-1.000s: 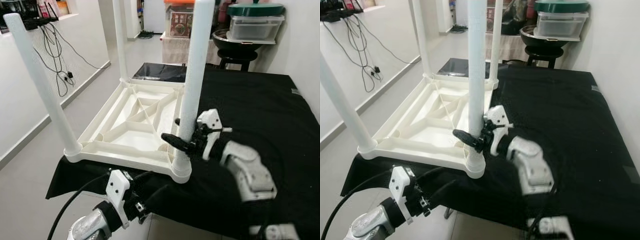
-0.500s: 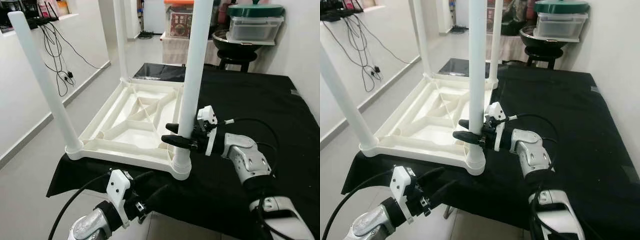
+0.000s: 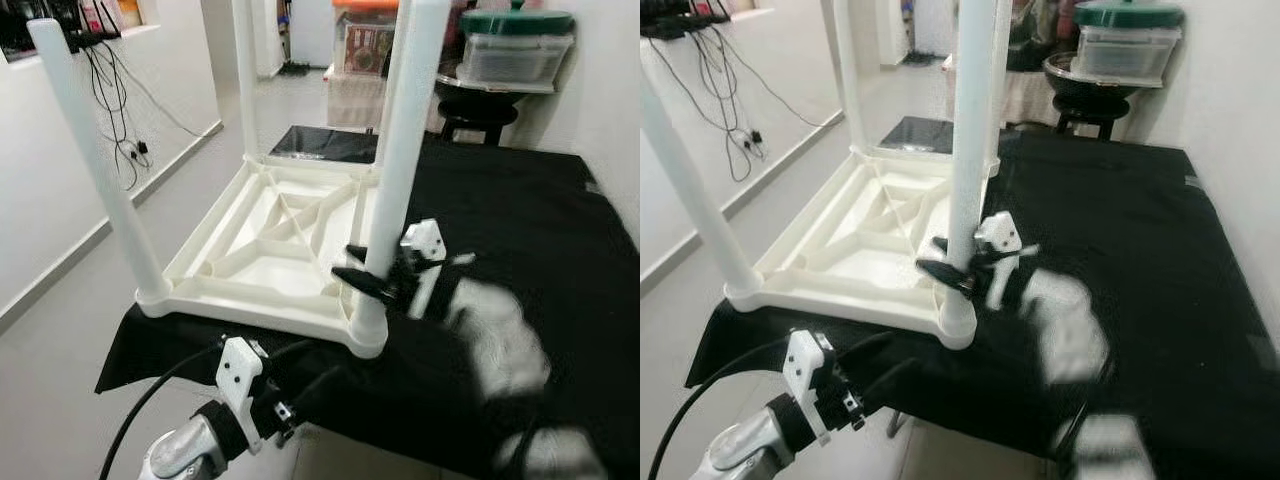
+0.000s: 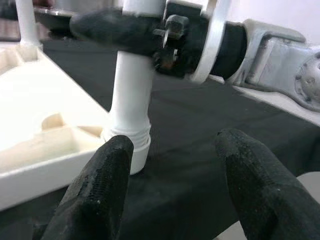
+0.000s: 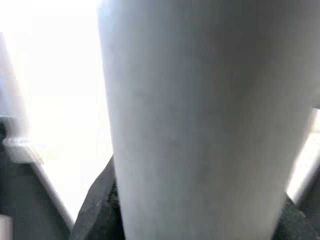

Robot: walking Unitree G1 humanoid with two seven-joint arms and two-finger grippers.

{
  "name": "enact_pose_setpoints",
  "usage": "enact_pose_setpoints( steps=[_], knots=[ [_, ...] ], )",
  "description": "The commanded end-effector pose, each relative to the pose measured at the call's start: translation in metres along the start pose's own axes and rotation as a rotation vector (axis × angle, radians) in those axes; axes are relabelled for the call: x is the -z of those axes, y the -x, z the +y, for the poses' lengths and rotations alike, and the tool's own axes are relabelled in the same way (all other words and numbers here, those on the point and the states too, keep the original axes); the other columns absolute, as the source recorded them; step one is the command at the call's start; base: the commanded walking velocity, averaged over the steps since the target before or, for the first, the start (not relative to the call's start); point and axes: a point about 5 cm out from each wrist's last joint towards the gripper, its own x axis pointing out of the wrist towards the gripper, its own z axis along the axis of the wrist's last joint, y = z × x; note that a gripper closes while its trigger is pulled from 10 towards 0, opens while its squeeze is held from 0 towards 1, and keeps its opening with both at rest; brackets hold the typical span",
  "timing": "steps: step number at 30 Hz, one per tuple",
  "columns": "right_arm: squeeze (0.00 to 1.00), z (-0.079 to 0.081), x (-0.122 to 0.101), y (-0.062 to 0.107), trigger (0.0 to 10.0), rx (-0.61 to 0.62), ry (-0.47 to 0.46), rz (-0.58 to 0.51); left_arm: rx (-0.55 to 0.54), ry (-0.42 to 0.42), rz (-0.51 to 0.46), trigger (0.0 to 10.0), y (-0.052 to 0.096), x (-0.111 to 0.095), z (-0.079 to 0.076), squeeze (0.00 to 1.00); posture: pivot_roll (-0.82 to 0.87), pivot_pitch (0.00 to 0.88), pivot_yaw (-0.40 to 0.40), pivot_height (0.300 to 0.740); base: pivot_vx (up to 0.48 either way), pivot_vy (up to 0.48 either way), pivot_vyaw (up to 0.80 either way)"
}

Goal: Building children table

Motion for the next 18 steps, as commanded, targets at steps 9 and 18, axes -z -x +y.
enact_pose_setpoints(
  steps=[9, 18],
  knots=[
    [0.00, 0.004, 0.025, -0.001, 0.0, 0.003, 0.124, 0.147, 0.003, 0.017, 0.009, 10.0, -0.001, 0.000, 0.007, 0.00, -0.03, 0.002, -0.001, 0.740, 0.000, 0.000, 0.00],
    [1.00, 0.006, 0.000, -0.007, 10.0, -0.251, -0.018, 0.040, -0.036, 0.021, -0.006, 10.0, -0.003, -0.001, 0.010, 0.00, -0.01, 0.000, -0.005, 0.740, 0.000, 0.000, 0.00]
  ],
)
